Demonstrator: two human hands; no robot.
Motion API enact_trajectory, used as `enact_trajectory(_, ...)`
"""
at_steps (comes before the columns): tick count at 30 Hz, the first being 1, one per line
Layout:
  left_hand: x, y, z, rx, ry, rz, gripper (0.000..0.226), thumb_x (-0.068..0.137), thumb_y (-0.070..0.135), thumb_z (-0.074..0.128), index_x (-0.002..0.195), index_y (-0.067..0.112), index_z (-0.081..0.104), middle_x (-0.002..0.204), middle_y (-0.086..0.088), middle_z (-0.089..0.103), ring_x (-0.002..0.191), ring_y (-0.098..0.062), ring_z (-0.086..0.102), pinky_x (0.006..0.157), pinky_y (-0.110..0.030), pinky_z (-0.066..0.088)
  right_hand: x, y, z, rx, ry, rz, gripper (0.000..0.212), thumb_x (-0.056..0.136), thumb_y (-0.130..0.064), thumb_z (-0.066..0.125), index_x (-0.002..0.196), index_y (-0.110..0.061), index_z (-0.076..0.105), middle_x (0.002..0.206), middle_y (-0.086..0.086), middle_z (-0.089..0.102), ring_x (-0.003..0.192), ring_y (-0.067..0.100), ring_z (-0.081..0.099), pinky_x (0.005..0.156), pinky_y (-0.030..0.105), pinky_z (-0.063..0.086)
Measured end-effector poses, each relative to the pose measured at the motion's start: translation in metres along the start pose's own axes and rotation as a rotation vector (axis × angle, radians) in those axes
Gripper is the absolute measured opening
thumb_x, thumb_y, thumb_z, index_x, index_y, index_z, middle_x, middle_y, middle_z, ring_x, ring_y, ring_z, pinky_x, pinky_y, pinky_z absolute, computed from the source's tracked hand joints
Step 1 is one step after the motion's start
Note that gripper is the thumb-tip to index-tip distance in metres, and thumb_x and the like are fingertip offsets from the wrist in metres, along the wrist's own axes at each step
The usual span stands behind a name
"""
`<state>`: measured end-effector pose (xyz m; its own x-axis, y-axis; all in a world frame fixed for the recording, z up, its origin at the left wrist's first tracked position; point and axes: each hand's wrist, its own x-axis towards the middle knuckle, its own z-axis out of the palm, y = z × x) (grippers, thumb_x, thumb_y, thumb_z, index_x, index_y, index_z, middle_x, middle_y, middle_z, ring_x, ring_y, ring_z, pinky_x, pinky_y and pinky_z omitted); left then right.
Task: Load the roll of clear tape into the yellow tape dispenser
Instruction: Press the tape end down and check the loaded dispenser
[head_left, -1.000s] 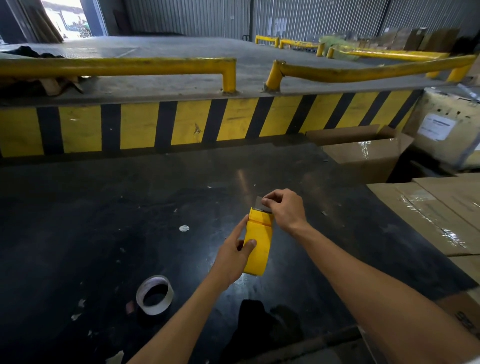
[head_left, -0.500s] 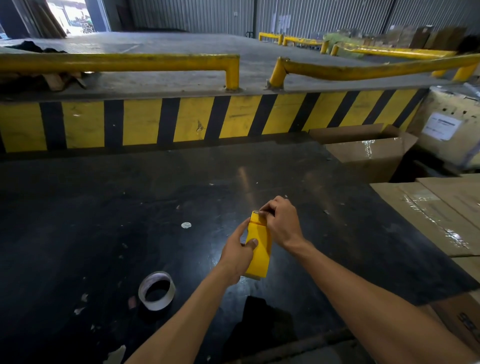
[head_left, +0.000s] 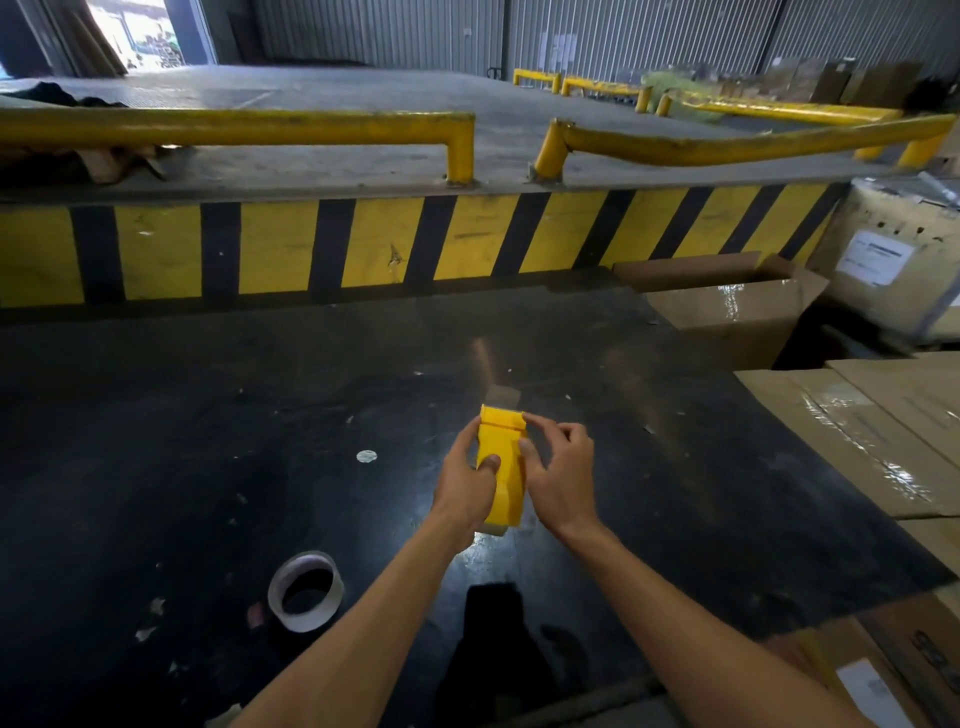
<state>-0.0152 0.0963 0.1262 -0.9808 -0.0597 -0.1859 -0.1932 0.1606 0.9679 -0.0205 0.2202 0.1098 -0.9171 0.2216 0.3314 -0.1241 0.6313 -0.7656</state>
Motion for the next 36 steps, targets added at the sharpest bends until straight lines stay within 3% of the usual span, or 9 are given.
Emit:
enact_trajectory(4, -0.007, -0.006, 0.0, 0.06, -0.056, -0.013, 0.071, 0.098, 0.0, 0.05, 0.157, 0.034, 0.028, 0.144, -0.008, 0.05, 0.121, -0.024, 0.052, 0.094, -0.037, 0.046, -0.011, 0.005, 0.005, 0.139, -0.267, 0.185, 0.036, 0.098, -0.026, 0.057, 0.133, -0.026, 0.06, 0.121, 0.01, 0.063, 0.1, 0.018, 0.061, 0.088, 0.031, 0.052)
enact_trajectory(8, -0.014, -0.013, 0.0, 0.129, -0.105, -0.048, 0.077, 0.096, 0.0, 0.048, 0.159, 0.034, 0.019, 0.14, -0.009, 0.055, 0.107, -0.02, 0.053, 0.085, -0.036, 0.047, -0.02, 0.009, 0.008, 0.23, -0.315, 0.282, 0.041, 0.1, -0.026, 0.053, 0.141, -0.025, 0.054, 0.134, 0.002, 0.06, 0.112, 0.017, 0.058, 0.095, 0.032, 0.049)
enact_trajectory(11, -0.015, -0.013, -0.002, 0.165, -0.123, -0.095, 0.082, 0.097, 0.003, 0.045, 0.161, 0.027, 0.0, 0.105, -0.005, 0.063, 0.09, -0.016, 0.057, 0.085, -0.037, 0.048, -0.024, 0.016, 0.011, 0.369, -0.378, 0.375, 0.046, 0.098, -0.031, 0.056, 0.144, -0.03, 0.049, 0.133, -0.005, 0.056, 0.119, 0.018, 0.057, 0.102, 0.04, 0.05)
enact_trajectory(13, -0.016, -0.011, -0.004, 0.225, -0.156, -0.086, 0.081, 0.1, 0.007, 0.042, 0.159, 0.023, -0.011, 0.09, -0.002, 0.059, 0.085, -0.018, 0.06, 0.083, -0.037, 0.047, -0.027, 0.024, 0.013, 0.476, -0.402, 0.438, 0.05, 0.095, -0.033, 0.062, 0.143, -0.034, 0.049, 0.132, 0.009, 0.064, 0.114, 0.025, 0.064, 0.098, 0.05, 0.054)
enact_trajectory(17, -0.017, -0.011, -0.009, 0.375, -0.28, -0.038, 0.083, 0.101, 0.007, 0.038, 0.156, 0.027, -0.022, 0.121, -0.017, 0.056, 0.093, -0.026, 0.059, 0.07, -0.029, 0.044, -0.028, 0.028, 0.009, 0.598, -0.444, 0.513, 0.056, 0.087, -0.031, 0.073, 0.138, -0.033, 0.051, 0.116, 0.016, 0.07, 0.099, 0.027, 0.072, 0.08, 0.042, 0.062)
enact_trajectory(20, -0.016, -0.014, -0.012, 0.454, -0.34, 0.006, 0.086, 0.1, 0.004, 0.039, 0.155, 0.025, -0.024, 0.146, -0.019, 0.048, 0.11, -0.028, 0.059, 0.084, -0.035, 0.05, -0.026, 0.03, 0.004, 0.64, -0.501, 0.554, 0.06, 0.082, -0.025, 0.078, 0.133, -0.036, 0.05, 0.114, 0.015, 0.069, 0.096, 0.03, 0.073, 0.071, 0.039, 0.063)
enact_trajectory(26, -0.014, -0.022, -0.013, 0.608, -0.409, 0.123, 0.081, 0.098, 0.002, 0.043, 0.16, 0.02, -0.007, 0.092, -0.007, 0.059, 0.07, -0.005, 0.053, 0.059, -0.01, 0.043, -0.027, 0.035, 0.007, 0.601, -0.447, 0.575, 0.063, 0.08, -0.005, 0.074, 0.131, -0.031, 0.048, 0.107, 0.018, 0.066, 0.084, 0.029, 0.068, 0.054, 0.03, 0.057)
enact_trajectory(30, -0.009, -0.049, -0.026, 0.594, -0.171, 0.205, 0.075, 0.095, 0.027, 0.056, 0.158, 0.037, 0.017, 0.139, -0.002, 0.06, 0.12, -0.02, 0.059, 0.099, -0.035, 0.052, -0.033, 0.046, 0.01, 0.624, -0.45, 0.621, 0.056, 0.079, -0.012, 0.078, 0.12, -0.038, 0.052, 0.114, 0.019, 0.068, 0.084, 0.03, 0.072, 0.052, 0.031, 0.057)
enact_trajectory(36, -0.013, -0.093, -0.041, 0.581, -0.463, 0.085, 0.125, 0.071, 0.047, 0.083, 0.161, 0.023, -0.001, 0.163, -0.002, 0.029, 0.149, -0.019, 0.032, 0.12, -0.033, 0.032, -0.045, 0.061, 0.016, 0.592, -0.537, 0.726, 0.049, 0.087, -0.005, 0.068, 0.126, -0.028, 0.05, 0.094, 0.014, 0.068, 0.051, 0.015, 0.066, 0.041, 0.025, 0.05)
